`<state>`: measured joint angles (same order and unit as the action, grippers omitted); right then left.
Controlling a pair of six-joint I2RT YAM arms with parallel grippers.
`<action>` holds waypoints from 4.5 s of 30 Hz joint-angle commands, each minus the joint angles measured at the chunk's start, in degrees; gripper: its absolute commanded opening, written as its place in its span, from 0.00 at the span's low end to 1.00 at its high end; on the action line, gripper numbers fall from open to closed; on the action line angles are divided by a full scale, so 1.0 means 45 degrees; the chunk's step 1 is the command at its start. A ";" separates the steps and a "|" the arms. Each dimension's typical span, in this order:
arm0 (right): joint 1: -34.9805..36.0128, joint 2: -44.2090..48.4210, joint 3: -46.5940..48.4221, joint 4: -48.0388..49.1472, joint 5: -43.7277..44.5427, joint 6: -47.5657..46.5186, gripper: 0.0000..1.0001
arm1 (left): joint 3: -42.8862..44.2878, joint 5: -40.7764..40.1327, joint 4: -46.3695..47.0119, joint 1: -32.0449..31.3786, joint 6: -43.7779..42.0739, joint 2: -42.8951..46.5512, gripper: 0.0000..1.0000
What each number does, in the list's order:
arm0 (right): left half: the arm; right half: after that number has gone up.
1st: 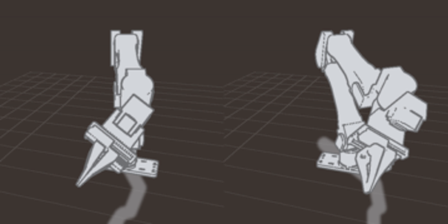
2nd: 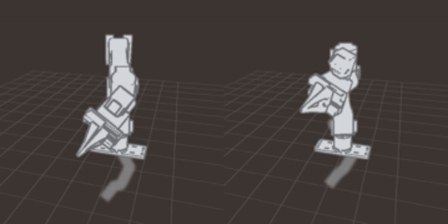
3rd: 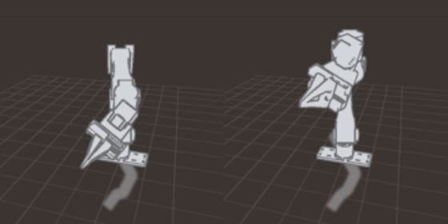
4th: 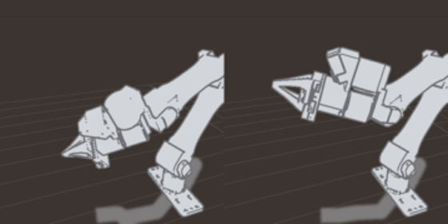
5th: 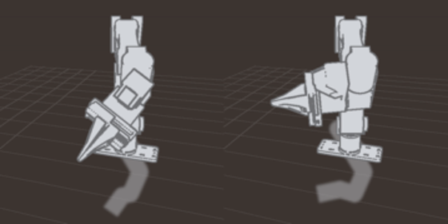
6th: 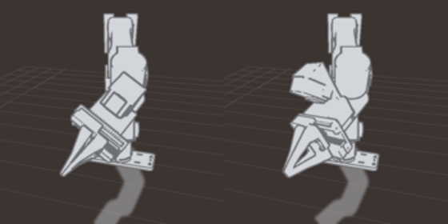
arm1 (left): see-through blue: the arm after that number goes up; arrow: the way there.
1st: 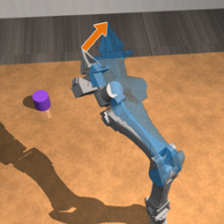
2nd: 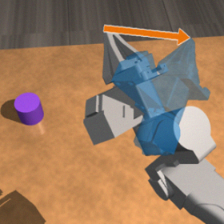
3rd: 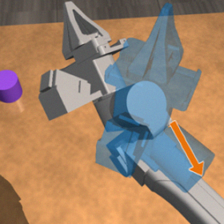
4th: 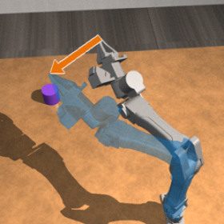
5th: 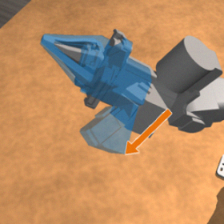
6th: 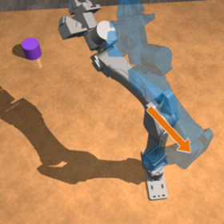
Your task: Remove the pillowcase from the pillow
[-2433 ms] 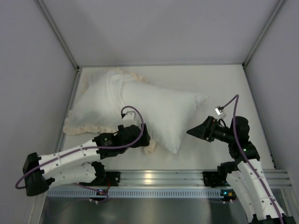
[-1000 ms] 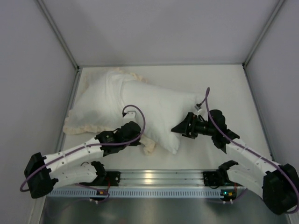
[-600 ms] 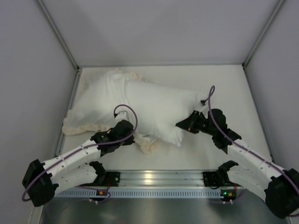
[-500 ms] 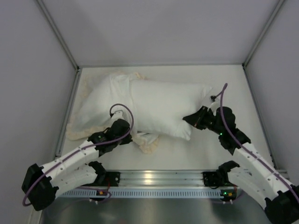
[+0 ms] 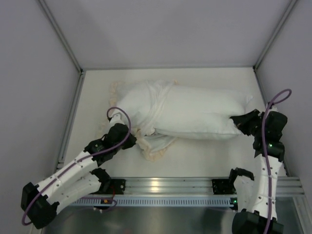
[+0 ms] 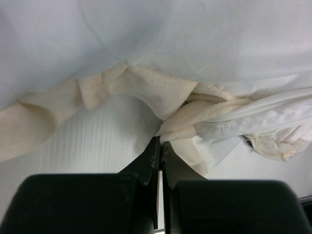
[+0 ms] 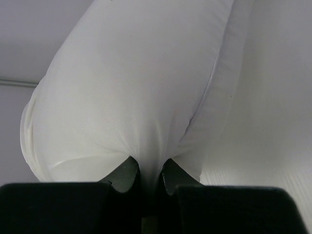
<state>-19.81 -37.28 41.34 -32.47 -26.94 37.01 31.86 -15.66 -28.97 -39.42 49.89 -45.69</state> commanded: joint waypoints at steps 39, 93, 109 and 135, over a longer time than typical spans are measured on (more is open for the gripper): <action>-0.1183 -0.8823 0.5753 0.2547 -0.2411 -0.0256 0.00 | 0.1458 -0.3279 -0.2081 0.0127 0.1492 -0.3323 0.99; -0.2940 -0.9684 0.6887 0.8699 -0.3447 0.4625 0.00 | 1.2489 -1.1417 -0.6042 0.0987 -0.4519 0.1383 0.00; -0.3878 -1.1072 0.7493 1.0007 -0.3467 0.5485 0.00 | 1.6105 -1.5347 -0.7058 -0.0321 -0.7512 0.1813 0.00; -0.3859 -1.1872 0.9113 0.9676 -0.3018 0.5349 0.00 | 1.6535 -1.8101 -0.3527 -0.1865 -1.2196 0.2888 0.00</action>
<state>-34.33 -89.97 76.64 2.07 -50.98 61.34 104.86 -77.43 -58.00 -47.64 6.94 -35.88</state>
